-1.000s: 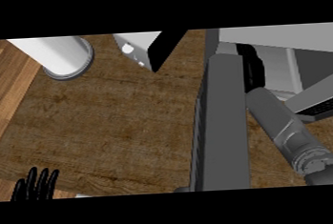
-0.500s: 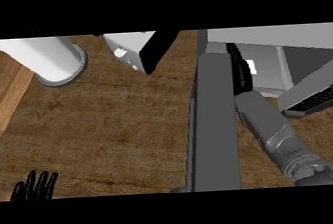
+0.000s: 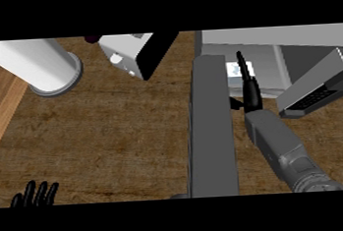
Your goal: Pick up the milk, place it into the microwave and close the microwave
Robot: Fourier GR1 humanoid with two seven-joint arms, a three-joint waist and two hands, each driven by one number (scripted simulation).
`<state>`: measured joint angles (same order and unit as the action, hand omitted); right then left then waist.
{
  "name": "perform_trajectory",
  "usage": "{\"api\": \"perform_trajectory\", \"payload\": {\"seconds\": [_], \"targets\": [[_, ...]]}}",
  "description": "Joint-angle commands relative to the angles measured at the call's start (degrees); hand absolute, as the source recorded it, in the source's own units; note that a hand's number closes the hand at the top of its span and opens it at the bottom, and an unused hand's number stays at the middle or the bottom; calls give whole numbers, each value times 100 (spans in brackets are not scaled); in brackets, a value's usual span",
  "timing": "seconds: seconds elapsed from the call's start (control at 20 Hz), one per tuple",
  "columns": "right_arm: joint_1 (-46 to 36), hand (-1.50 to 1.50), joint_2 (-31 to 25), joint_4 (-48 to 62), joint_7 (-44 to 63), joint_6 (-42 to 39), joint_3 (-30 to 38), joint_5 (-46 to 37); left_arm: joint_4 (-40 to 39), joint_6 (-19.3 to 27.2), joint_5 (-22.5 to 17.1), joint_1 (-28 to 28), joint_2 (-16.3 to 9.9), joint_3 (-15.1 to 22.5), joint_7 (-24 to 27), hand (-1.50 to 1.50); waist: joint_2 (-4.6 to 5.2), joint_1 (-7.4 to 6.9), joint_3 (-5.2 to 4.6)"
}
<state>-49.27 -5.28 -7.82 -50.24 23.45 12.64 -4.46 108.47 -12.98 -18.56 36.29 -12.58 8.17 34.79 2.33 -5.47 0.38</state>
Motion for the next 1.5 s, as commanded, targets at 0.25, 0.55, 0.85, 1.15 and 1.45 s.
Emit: {"api": "perform_trajectory", "payload": {"seconds": [0.25, 0.55, 0.85, 1.15, 1.45], "targets": [[716, -150, 53, 12, -948, -753, 242, 218, -208, -81, 131, 240, 23, -69, 298, -150, -96, 184, -16], [1153, -150, 9, -87, -1291, -1687, 139, 180, -77, -218, 19, 387, -112, -147, 128, -150, -182, 369, -27], [1531, -150, -39, -298, -1241, -2226, -76, 65, -203, 6, 644, 185, 37, 264, -84, -150, -218, 480, -34], [2466, -150, -327, -868, -1505, -2413, -131, 143, -54, 180, 729, 121, 221, 526, -471, -150, -247, 554, -39], [3044, 150, -623, -1419, -1591, -2633, -12, 371, -421, -5, 1197, -354, 234, 1085, -609, -150, -248, 595, -40]]}}
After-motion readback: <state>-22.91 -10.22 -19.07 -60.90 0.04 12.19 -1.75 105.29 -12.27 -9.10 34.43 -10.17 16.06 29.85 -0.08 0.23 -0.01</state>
